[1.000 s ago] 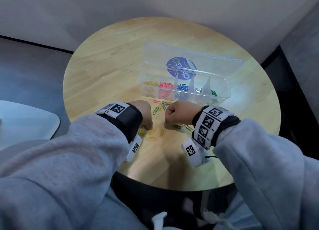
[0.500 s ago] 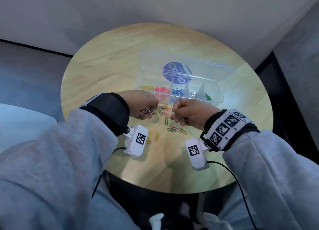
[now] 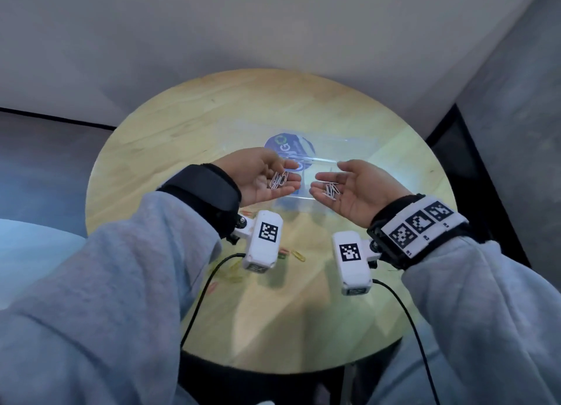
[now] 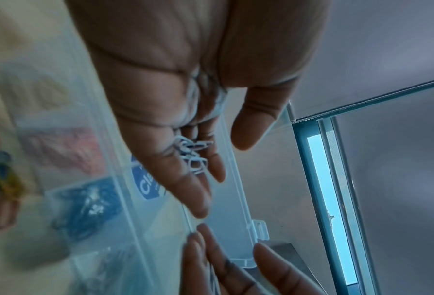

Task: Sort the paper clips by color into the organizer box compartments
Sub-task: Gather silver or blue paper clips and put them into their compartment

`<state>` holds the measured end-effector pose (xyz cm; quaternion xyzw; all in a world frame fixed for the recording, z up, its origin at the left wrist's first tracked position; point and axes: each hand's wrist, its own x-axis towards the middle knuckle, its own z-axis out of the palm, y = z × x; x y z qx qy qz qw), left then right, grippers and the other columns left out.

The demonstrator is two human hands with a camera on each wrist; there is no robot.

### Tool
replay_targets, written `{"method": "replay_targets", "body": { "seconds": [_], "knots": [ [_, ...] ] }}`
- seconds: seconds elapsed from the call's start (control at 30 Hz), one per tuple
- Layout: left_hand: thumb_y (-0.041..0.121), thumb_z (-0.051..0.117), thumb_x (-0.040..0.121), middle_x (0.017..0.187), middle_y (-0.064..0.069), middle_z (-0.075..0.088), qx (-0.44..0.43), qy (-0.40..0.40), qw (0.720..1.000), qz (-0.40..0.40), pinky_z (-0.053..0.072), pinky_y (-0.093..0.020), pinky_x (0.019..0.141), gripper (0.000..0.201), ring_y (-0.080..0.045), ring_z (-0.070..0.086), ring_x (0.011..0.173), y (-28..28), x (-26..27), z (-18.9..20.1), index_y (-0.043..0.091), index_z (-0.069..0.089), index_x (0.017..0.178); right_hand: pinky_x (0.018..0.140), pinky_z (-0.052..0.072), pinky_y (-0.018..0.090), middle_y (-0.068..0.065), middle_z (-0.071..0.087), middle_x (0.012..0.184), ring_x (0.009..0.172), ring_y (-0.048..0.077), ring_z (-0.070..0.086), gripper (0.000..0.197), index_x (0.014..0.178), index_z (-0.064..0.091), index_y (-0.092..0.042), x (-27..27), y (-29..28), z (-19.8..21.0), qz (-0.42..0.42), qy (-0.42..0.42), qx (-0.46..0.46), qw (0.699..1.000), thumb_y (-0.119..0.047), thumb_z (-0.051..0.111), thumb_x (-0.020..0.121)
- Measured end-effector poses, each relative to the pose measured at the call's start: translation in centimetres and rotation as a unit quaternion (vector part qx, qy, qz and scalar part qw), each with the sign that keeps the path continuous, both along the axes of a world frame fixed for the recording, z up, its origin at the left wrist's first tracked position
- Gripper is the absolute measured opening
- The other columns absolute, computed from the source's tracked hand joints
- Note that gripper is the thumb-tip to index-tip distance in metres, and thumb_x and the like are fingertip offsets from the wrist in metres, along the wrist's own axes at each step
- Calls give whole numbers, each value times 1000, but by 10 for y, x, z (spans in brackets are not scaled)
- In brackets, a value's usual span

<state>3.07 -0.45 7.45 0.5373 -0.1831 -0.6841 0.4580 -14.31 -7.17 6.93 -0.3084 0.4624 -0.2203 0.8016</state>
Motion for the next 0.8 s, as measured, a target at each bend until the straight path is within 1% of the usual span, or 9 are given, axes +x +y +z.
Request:
{"method": "replay_targets", "body": {
  "seconds": [0.07,0.2,0.27,0.4,0.47,0.57,0.67,0.7,0.8],
  "knots": [
    [6,32,92,92,-15,59,1,-4,1000,-14,53,-27,84,27,-21,61,85,-12,-7,2,2,59,96,58,58,28,21,54,94,83,28,57,35,94,53,4,0,-12,2,-12,5,-7,1000,-23,32,98],
    [13,38,92,94,-15,56,19,-26,999,-18,56,-23,72,25,-21,60,82,-35,-16,-1,-1,58,100,60,55,27,18,52,89,77,26,54,31,88,52,2,0,-29,-1,-18,15,-13,1000,-18,28,95],
    [13,40,92,95,-14,55,25,-36,999,-19,55,-23,72,24,-20,60,80,-45,-21,-5,-1,57,103,59,55,25,16,52,87,75,24,53,29,90,52,1,0,-35,-5,-12,17,-10,1000,-17,30,93],
    [14,45,91,83,-7,48,25,-42,999,-22,46,-26,77,17,-16,50,72,-59,-32,-12,4,50,104,70,44,26,11,45,87,75,20,46,25,97,50,-2,1,-42,-15,-9,4,-15,1000,-16,31,91],
    [16,47,91,83,-5,42,23,-43,998,-33,43,-24,77,17,-15,45,71,-63,-35,-14,6,48,104,73,43,26,10,46,89,83,19,46,25,95,51,-2,2,-42,-16,0,4,-20,1000,-16,31,91],
    [20,48,91,91,-7,38,22,-44,998,-47,44,-23,82,16,-16,46,81,-64,-37,-15,7,50,102,77,44,26,11,47,94,94,20,46,27,98,53,0,1,-39,-15,9,3,-27,1000,-14,31,91],
    [19,46,94,106,-10,46,4,-46,998,-32,40,-29,104,19,-21,48,111,-59,-35,-12,7,52,107,80,46,25,12,52,99,95,20,52,27,97,56,-1,-4,-32,-13,14,9,-52,998,-11,32,91],
    [18,46,94,109,-10,50,-9,-44,999,-24,42,-30,102,18,-21,51,112,-55,-33,-9,7,54,106,83,46,25,12,54,100,98,21,53,27,95,58,-2,-6,-29,-12,17,14,-65,998,-10,33,92],
    [16,46,94,99,-9,60,-47,-63,997,-6,52,-24,78,16,-18,62,87,-38,-26,3,9,58,102,84,47,27,10,60,92,90,22,57,25,92,60,-6,-14,-18,-9,21,32,-106,994,-7,35,92]
  ]
}}
